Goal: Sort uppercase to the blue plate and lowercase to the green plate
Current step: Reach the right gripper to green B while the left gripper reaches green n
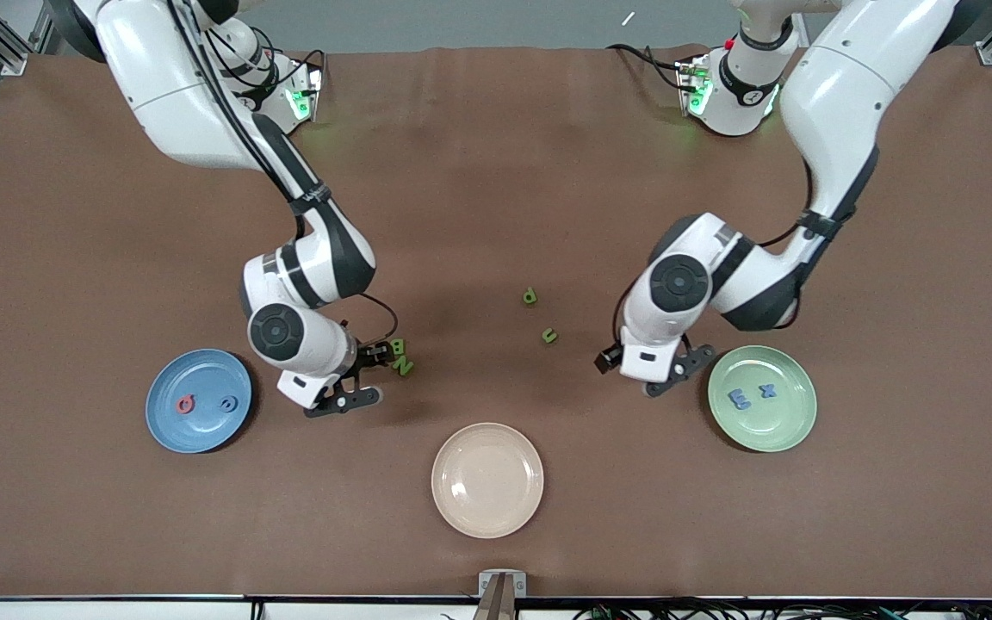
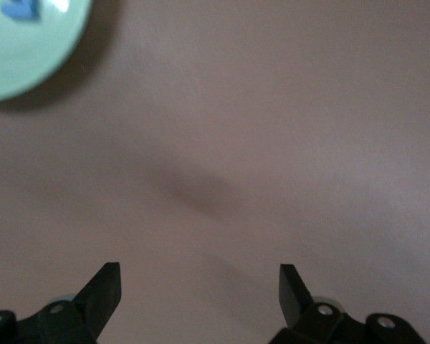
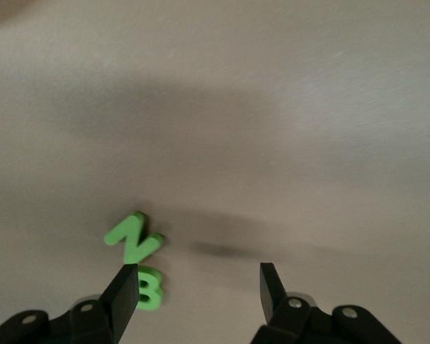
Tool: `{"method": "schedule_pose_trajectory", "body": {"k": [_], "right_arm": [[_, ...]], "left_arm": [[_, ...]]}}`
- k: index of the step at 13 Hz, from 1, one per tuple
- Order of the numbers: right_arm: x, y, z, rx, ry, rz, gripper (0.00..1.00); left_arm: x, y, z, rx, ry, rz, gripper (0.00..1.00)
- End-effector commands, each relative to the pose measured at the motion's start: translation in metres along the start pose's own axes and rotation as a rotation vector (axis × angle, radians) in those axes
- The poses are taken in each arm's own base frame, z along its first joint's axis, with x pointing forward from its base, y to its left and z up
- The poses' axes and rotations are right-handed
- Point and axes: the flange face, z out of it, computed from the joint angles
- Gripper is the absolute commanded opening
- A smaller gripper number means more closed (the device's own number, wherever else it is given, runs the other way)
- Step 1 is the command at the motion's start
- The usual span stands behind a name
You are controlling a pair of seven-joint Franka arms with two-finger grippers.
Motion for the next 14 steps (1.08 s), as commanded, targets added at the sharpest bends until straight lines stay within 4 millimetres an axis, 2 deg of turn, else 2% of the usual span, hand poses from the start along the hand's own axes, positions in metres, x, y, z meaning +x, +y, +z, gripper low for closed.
{"method": "schedule_pose_trajectory", "body": {"k": [1,3,6,11,12,14], "right_arm": [[-0.018,-0.019,0.017,-0.003,-0.011,0.036,0.76],[-0.025,-0.033,0.024,-0.008,-0.021,0.072,0.76],[-0.03,-0.044,0.028,-0.013,-0.024,0.095,0.73],[-0.028,-0.043,0.03,-0.013,-0.011,0.092,0.61],[-0.029,-0.044,0.031,-0.013,-0.009,0.091,0.57],[-0.031,-0.042,0.037,-0.012,0.003,0.091,0.54]], "left_arm": [[-0.024,0.015,0.006,-0.02,-0.003,-0.058,0.92],[-0.058,0.033,0.02,-0.038,-0.014,-0.089,0.87],[-0.081,0.044,0.034,-0.05,-0.019,-0.124,0.8],[-0.091,0.055,0.056,-0.084,-0.022,-0.138,0.73],[-0.093,0.057,0.066,-0.072,-0.012,-0.135,0.71],[-0.094,0.061,0.073,-0.065,-0.001,-0.15,0.69]]}}
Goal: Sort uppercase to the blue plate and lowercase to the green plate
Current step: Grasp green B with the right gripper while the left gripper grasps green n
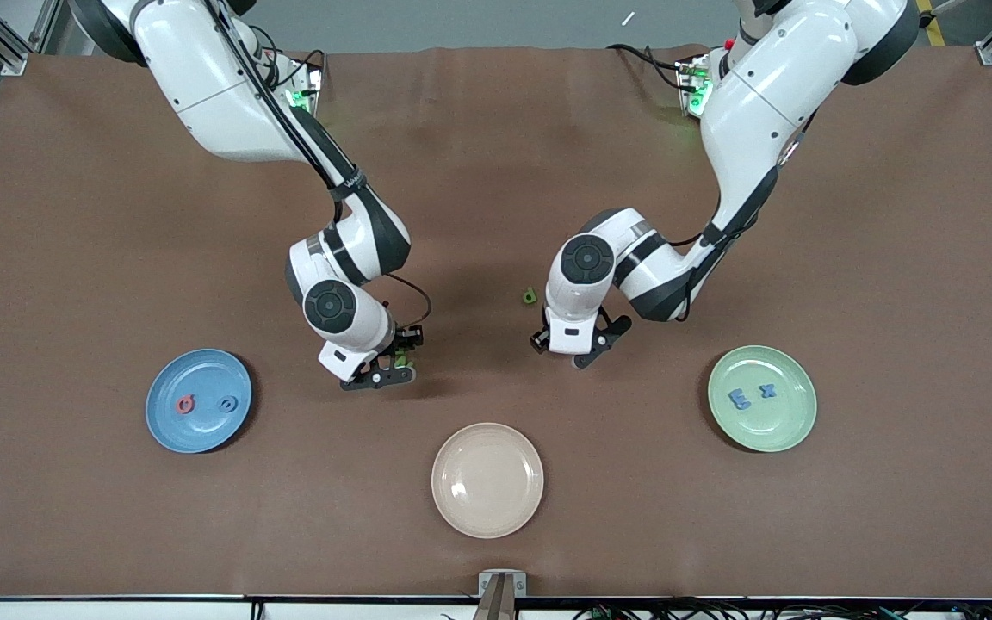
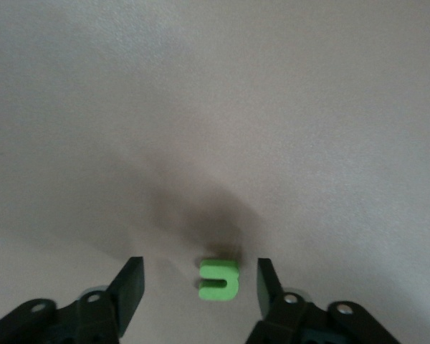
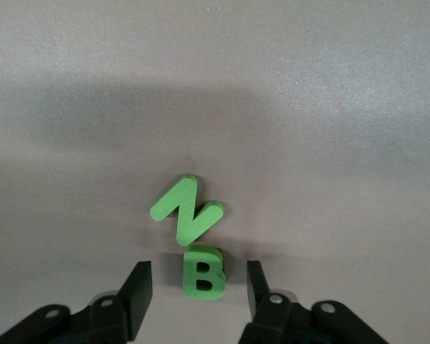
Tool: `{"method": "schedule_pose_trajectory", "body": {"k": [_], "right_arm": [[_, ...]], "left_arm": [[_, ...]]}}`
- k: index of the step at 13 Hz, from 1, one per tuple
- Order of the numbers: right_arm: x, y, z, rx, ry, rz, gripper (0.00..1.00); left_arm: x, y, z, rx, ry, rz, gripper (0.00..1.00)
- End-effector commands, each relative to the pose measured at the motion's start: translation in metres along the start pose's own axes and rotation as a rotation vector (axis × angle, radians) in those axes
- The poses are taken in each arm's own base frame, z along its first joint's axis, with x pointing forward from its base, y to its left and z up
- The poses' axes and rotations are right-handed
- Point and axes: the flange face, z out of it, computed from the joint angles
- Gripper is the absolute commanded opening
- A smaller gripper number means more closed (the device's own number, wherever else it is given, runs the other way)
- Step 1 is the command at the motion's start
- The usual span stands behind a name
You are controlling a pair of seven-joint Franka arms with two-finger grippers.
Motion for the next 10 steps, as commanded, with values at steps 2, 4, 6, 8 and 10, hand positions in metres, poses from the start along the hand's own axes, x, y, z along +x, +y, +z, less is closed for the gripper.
{"method": "schedule_pose_trajectory", "body": {"k": [2,4,6,8,10], "right_arm": [[-0.007,0.001,0.007,0.002,0.019,0.012,0.48],[-0.007,0.001,0.007,0.002,0.017,0.012,0.32],[-0.007,0.001,0.005,-0.002,0.015,0.007,0.11],[-0.002,0.009,-0.002,-0.004,0.027,0.01,0.02],[0.013,0.041,-0.029,-0.005,0.054,0.054,0.02]], "left_arm": [[-0.005,0.008,0.009,-0.002,0.01,-0.024,0.69],[-0.009,0.007,0.013,0.005,0.007,-0.017,0.65],[-0.009,0.007,0.014,0.006,0.007,-0.015,0.49],[-0.004,0.007,0.011,0.002,0.01,-0.008,0.22],[0.006,0.007,0.003,-0.007,0.018,-0.014,0.03]]}}
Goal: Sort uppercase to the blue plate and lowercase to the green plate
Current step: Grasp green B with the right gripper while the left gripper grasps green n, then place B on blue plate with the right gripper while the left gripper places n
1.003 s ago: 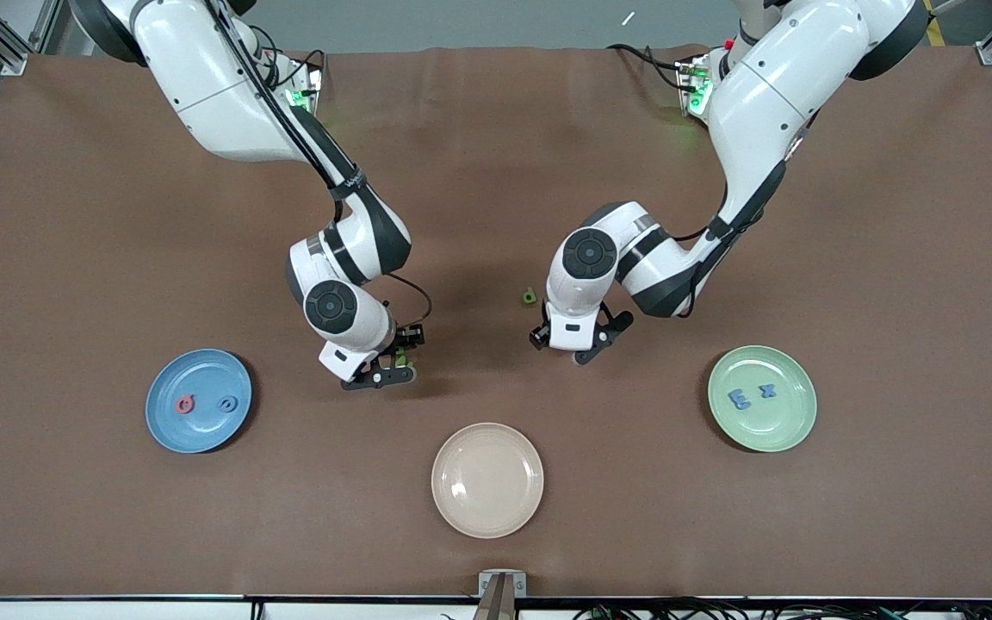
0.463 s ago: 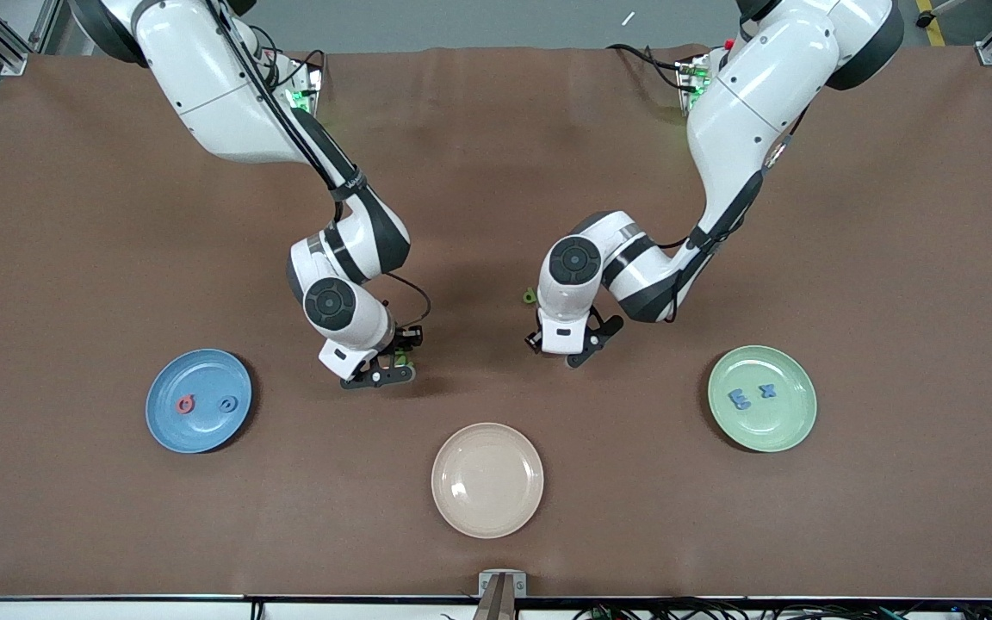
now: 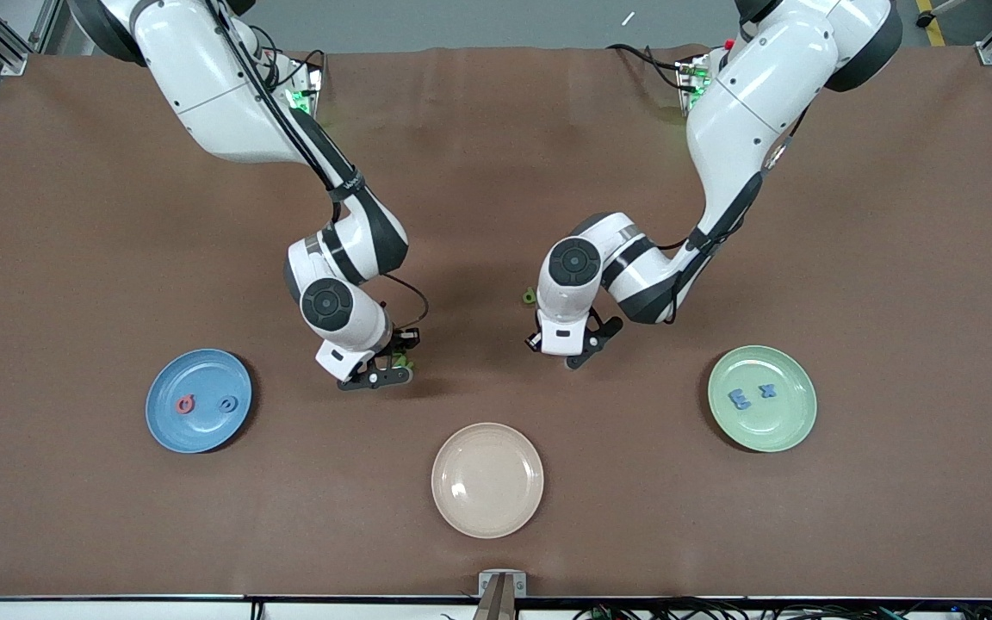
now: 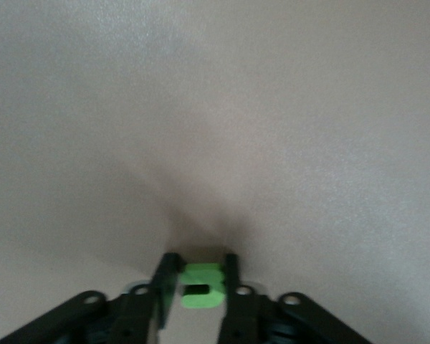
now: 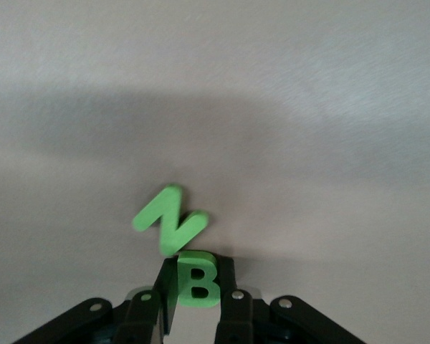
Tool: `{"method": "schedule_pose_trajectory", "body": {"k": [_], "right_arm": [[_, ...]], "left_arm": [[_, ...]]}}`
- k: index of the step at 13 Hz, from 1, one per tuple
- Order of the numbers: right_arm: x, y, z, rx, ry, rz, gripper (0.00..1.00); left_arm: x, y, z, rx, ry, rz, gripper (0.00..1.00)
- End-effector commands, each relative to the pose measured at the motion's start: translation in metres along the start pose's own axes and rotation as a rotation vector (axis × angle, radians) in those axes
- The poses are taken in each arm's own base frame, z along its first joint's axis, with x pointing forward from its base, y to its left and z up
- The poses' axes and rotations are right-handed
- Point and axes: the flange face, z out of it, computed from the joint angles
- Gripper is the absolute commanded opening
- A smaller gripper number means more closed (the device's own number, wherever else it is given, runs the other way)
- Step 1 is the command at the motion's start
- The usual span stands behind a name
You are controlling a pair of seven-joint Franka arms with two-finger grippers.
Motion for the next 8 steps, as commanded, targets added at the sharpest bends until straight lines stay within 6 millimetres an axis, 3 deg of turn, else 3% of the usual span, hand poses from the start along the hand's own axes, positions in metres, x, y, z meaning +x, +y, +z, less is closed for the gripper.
{"method": "schedule_pose_trajectory", "body": {"k": [1,5,8], "right_arm": [[0.02,0.053,-0.04,-0.012,0.025,0.054,0.02],[0.052,0.184,-0.075,-0.038,0.063,-0.002,0.02],[0.057,0.263,-0.086,-0.043,0.077,-0.09,0.03]], "left_arm": [[0.016,0.001,-0.014,-0.012,0.02,-0.004,0.01],[0.078,-0.009,-0.057,-0.05,0.064,0.009,0.01],[0.137,-0.037,-0.078,0.027,0.085,0.08,0.01]]}}
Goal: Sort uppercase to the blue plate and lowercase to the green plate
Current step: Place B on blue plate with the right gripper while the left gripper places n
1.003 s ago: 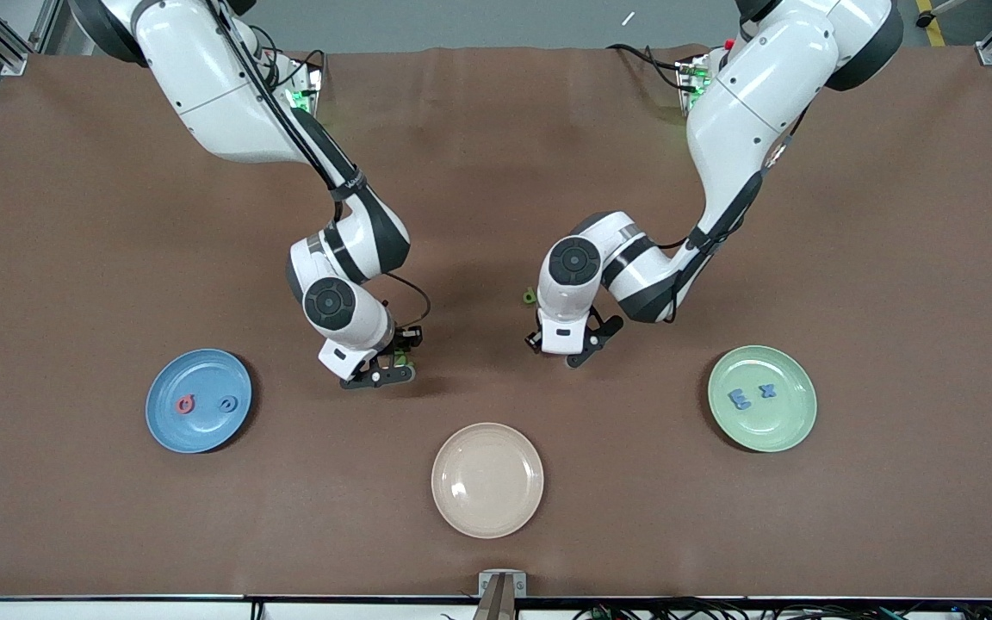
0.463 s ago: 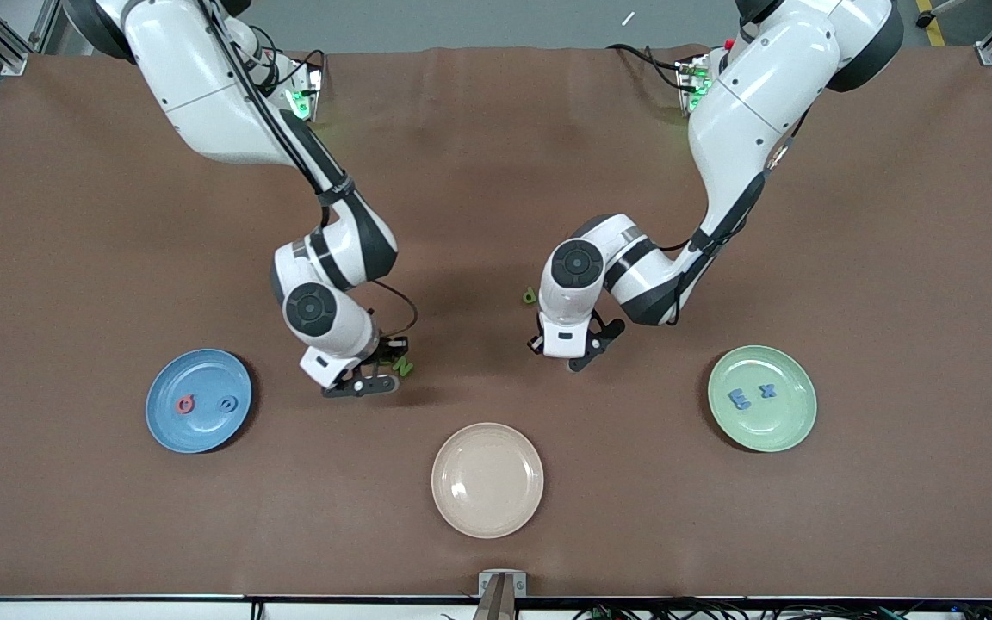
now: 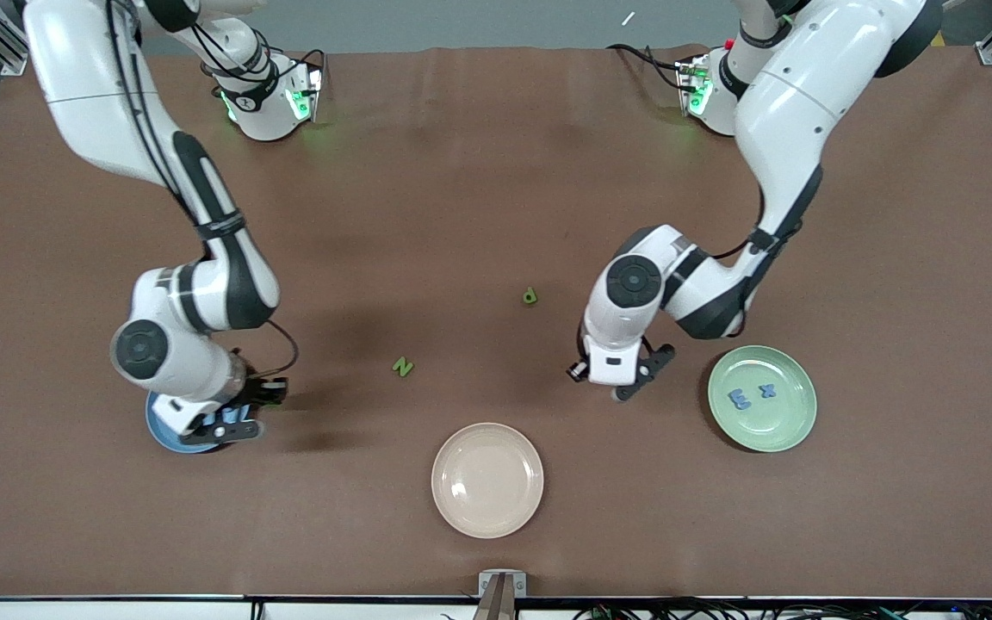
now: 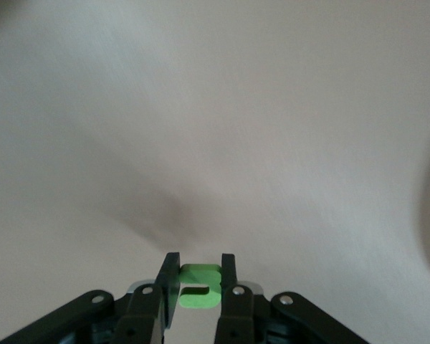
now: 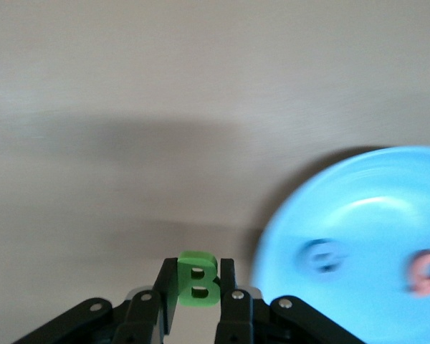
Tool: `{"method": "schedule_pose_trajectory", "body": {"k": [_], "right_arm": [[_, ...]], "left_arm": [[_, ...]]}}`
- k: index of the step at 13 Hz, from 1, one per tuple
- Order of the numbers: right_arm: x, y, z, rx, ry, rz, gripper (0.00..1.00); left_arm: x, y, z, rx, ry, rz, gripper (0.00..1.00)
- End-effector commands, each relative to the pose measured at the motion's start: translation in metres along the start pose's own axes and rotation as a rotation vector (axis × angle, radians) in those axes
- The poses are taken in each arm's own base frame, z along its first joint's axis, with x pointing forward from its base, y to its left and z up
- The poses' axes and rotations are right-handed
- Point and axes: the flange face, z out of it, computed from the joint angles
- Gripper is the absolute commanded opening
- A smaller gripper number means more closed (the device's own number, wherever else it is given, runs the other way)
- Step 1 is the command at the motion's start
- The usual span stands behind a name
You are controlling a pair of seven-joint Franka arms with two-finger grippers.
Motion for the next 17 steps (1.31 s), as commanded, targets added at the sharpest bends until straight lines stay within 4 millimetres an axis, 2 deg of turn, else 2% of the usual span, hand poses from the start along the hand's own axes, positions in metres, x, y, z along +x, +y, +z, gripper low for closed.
{"method": "schedule_pose_trajectory", "body": {"k": [1,3,4,5,6,7,8,10,11,13,14,17], "right_arm": [[-0.005,0.053,-0.006,0.001,-0.003,-0.096,0.03],[-0.015,0.107,-0.004,0.003,-0.009,-0.174,0.08],[-0.022,0.124,0.004,0.014,-0.035,-0.2,0.12],[-0.029,0.132,0.013,0.031,-0.078,-0.211,0.23],[-0.033,0.135,0.018,0.043,-0.103,-0.207,0.47],[-0.035,0.135,0.023,0.051,-0.111,-0.203,0.77],[-0.035,0.134,0.025,0.058,-0.114,-0.198,1.0],[-0.035,0.12,0.025,0.083,-0.137,-0.2,1.0],[-0.032,0.111,0.023,0.109,-0.123,-0.182,1.0],[-0.023,0.066,0.019,0.162,-0.105,-0.093,1.0],[-0.018,0.039,0.017,0.155,-0.106,-0.042,1.0],[-0.012,-0.038,0.009,0.133,-0.118,0.121,1.0]], "left_arm": [[0.047,-0.033,-0.011,0.068,0.008,0.055,0.01],[0.083,-0.058,-0.009,0.112,-0.001,0.108,0.01],[0.106,-0.074,-0.009,0.12,0.005,0.139,0.01],[0.132,-0.093,-0.006,0.137,0.02,0.159,0.01],[0.145,-0.104,-0.003,0.153,0.035,0.187,0.01],[0.156,-0.112,0.001,0.163,0.049,0.198,0.01],[0.167,-0.12,0.003,0.169,0.059,0.194,0.01],[0.182,-0.133,0.006,0.174,0.054,0.219,0.05],[0.196,-0.147,0.01,0.179,0.043,0.226,0.08],[0.208,-0.168,0.021,0.194,0.014,0.272,0.18],[0.208,-0.174,0.025,0.196,0.006,0.276,0.22],[0.188,-0.174,0.03,0.202,-0.025,0.285,0.22]]}}
